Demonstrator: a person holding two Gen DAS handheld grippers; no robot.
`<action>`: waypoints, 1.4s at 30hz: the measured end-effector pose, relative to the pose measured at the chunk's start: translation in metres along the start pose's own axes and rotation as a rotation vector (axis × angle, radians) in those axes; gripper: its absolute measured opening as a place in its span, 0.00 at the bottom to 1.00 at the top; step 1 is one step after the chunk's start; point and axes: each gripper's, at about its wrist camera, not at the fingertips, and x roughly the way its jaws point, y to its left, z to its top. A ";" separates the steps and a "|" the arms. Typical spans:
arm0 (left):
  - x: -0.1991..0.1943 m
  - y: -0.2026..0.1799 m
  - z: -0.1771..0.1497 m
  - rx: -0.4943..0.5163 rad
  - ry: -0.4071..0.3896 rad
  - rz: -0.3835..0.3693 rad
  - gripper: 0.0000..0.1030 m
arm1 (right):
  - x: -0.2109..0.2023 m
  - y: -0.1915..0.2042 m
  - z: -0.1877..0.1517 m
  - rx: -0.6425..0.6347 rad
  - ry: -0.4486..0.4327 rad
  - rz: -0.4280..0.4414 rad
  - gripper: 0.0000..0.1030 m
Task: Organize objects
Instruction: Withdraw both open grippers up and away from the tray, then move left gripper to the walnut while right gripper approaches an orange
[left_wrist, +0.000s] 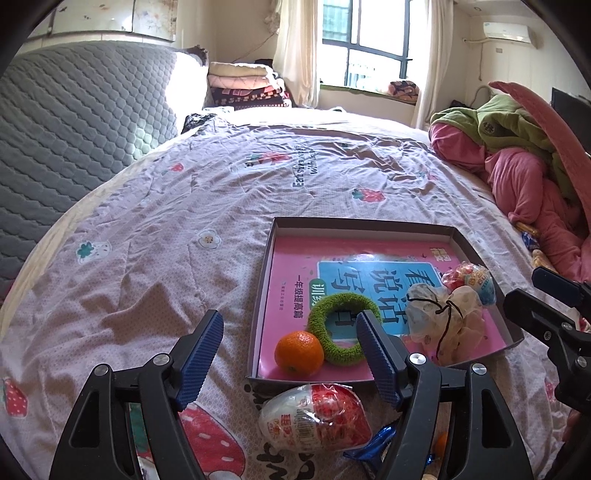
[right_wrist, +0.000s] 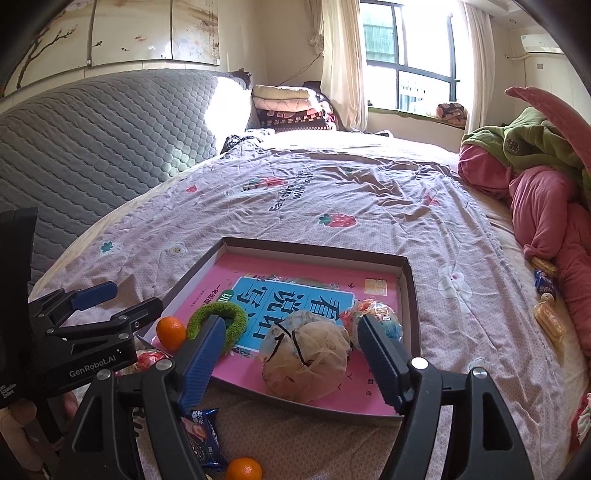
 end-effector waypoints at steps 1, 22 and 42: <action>-0.002 0.000 -0.001 0.002 -0.003 0.003 0.73 | -0.002 0.000 0.000 0.000 -0.002 0.001 0.72; -0.025 -0.007 -0.018 -0.013 -0.022 0.007 0.73 | -0.031 0.001 -0.012 -0.040 -0.028 0.006 0.72; -0.052 -0.001 -0.048 -0.005 -0.021 -0.008 0.73 | -0.044 0.026 -0.041 -0.118 -0.004 0.010 0.72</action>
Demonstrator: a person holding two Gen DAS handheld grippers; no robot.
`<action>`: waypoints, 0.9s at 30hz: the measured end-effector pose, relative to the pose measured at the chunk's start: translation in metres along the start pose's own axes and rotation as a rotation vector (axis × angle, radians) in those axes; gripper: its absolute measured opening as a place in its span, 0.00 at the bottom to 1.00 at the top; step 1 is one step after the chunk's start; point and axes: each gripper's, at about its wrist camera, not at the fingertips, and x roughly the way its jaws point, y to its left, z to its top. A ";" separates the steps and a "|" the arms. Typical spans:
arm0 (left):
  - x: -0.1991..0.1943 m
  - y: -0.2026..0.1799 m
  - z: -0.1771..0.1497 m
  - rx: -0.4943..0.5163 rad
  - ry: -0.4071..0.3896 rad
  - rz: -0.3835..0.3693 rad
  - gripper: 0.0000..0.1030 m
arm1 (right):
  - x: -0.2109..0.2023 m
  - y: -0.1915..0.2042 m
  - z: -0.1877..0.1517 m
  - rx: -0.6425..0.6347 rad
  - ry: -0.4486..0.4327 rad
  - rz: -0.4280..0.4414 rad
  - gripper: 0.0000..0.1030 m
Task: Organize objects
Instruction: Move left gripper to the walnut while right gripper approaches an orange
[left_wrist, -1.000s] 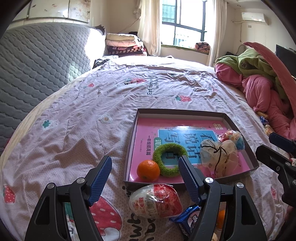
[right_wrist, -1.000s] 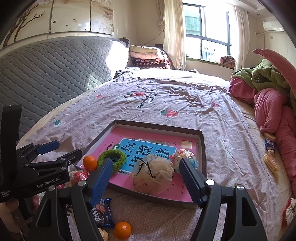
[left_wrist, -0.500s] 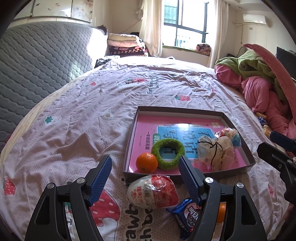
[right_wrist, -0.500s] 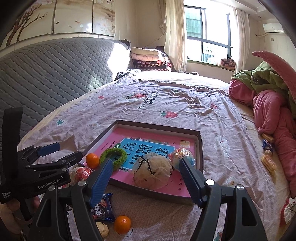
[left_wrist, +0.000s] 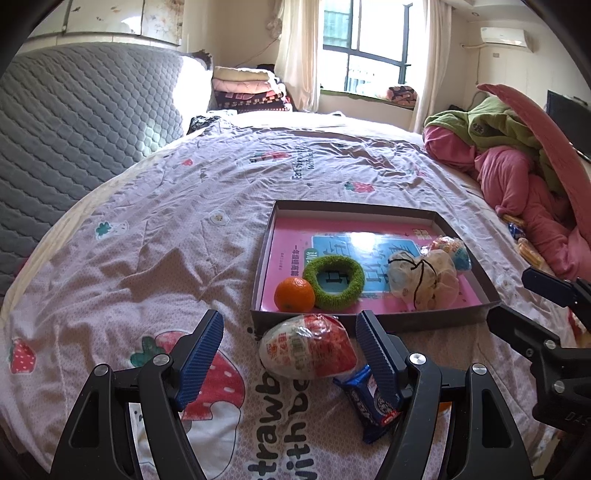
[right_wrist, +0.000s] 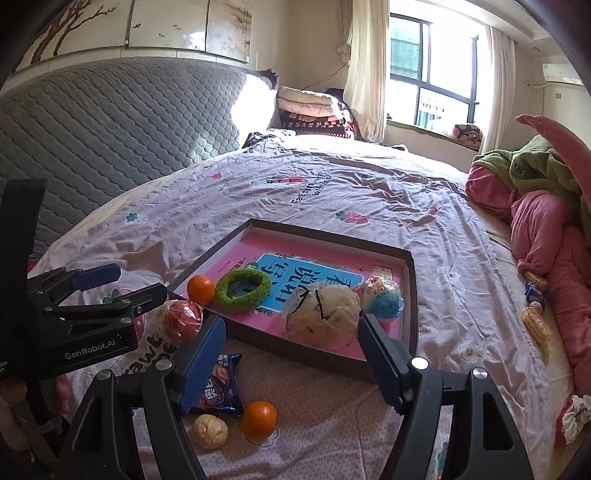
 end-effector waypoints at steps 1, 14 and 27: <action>-0.001 -0.001 -0.001 0.004 0.001 -0.001 0.73 | 0.001 -0.001 -0.002 0.000 0.005 -0.001 0.72; -0.015 -0.013 -0.031 0.013 0.023 -0.037 0.73 | 0.001 -0.007 -0.027 -0.022 0.054 -0.017 0.72; -0.018 -0.035 -0.059 0.082 0.052 -0.088 0.73 | 0.002 -0.025 -0.043 0.004 0.092 0.000 0.72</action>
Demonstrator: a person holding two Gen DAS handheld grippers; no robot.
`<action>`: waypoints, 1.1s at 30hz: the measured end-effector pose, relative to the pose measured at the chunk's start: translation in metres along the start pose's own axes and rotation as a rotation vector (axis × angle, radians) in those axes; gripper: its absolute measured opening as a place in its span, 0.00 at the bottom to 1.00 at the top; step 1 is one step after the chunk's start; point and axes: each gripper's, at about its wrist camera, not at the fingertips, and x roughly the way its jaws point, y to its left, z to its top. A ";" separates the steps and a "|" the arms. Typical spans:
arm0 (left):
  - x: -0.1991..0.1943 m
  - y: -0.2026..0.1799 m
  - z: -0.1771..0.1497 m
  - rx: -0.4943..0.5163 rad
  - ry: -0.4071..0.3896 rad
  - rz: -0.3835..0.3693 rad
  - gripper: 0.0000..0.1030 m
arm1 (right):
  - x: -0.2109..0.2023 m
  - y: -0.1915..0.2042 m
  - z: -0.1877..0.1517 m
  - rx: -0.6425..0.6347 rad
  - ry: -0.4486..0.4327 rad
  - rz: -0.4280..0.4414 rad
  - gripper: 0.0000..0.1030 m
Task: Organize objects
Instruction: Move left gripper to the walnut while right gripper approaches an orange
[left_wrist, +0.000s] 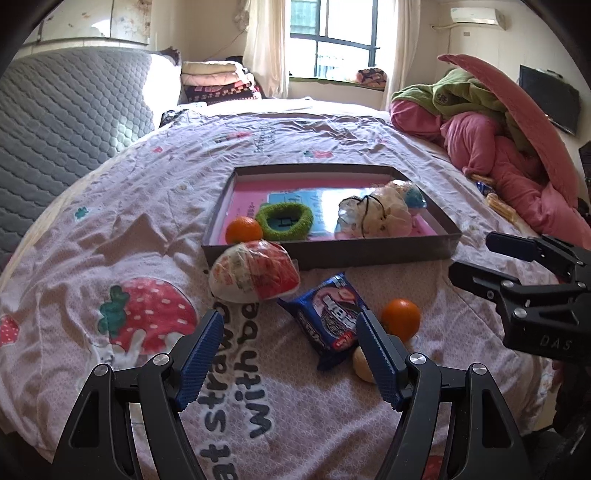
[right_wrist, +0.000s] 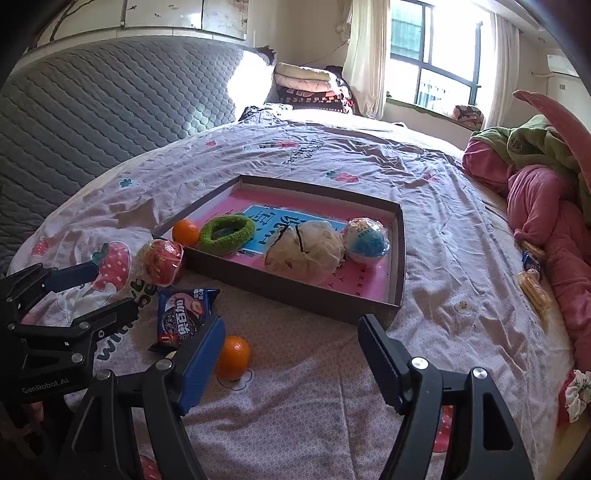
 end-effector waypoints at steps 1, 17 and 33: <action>0.000 -0.002 -0.002 0.007 0.004 -0.010 0.73 | 0.000 -0.001 -0.001 0.003 0.003 0.003 0.72; 0.002 -0.034 -0.026 0.112 0.039 -0.081 0.73 | 0.010 -0.002 -0.015 0.006 0.052 0.046 0.72; 0.022 -0.046 -0.033 0.104 0.083 -0.110 0.73 | 0.031 0.020 -0.019 -0.026 0.123 0.103 0.72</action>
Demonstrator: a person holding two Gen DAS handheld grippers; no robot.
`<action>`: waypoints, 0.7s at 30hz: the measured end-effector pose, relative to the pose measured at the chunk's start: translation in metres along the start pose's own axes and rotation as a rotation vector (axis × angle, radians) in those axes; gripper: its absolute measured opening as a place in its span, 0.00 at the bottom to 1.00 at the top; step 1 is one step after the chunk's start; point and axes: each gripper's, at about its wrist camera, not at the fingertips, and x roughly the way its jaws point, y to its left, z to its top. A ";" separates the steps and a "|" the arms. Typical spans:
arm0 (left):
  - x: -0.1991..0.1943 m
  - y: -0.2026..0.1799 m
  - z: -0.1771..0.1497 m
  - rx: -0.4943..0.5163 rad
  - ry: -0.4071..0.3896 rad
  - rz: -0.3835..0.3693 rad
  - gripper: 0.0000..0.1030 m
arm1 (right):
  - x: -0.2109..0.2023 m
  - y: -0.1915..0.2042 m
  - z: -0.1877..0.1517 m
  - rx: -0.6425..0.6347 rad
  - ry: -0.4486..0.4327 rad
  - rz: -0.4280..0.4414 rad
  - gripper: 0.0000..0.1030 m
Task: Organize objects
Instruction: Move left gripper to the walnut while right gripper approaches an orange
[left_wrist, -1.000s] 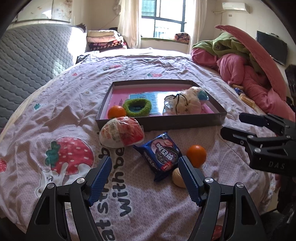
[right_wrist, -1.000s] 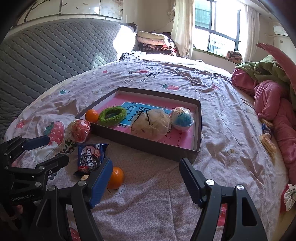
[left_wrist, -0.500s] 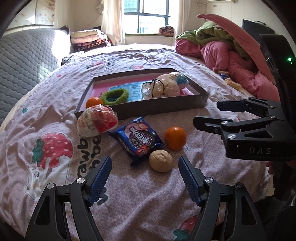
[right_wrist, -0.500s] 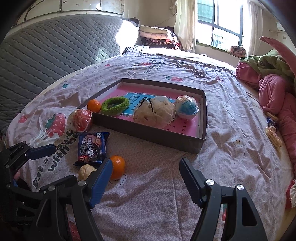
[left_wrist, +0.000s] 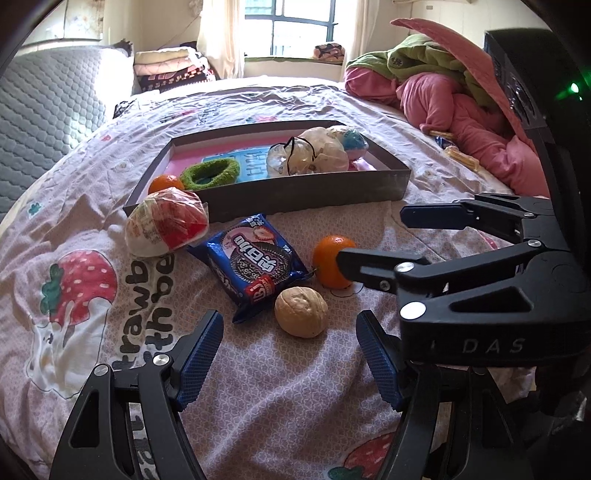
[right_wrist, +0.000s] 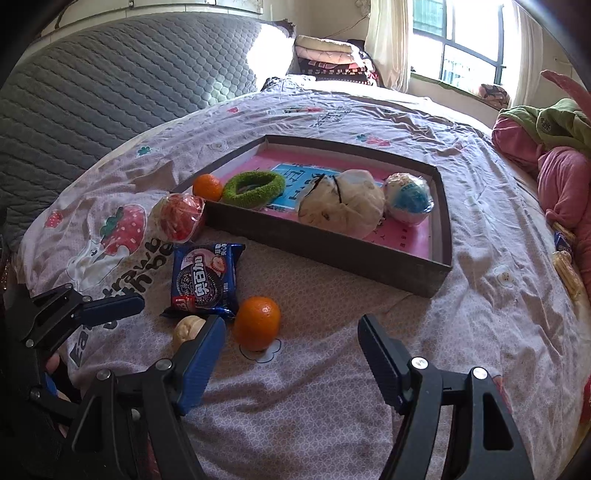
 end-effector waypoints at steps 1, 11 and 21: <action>0.001 -0.001 0.000 -0.002 -0.002 0.003 0.73 | 0.002 0.001 0.000 0.001 0.006 0.004 0.72; 0.006 -0.002 0.004 -0.028 -0.015 0.022 0.68 | 0.020 0.003 0.001 0.023 0.065 0.002 0.71; 0.016 -0.008 0.007 -0.025 -0.005 0.061 0.59 | 0.032 0.006 0.006 0.035 0.094 0.013 0.55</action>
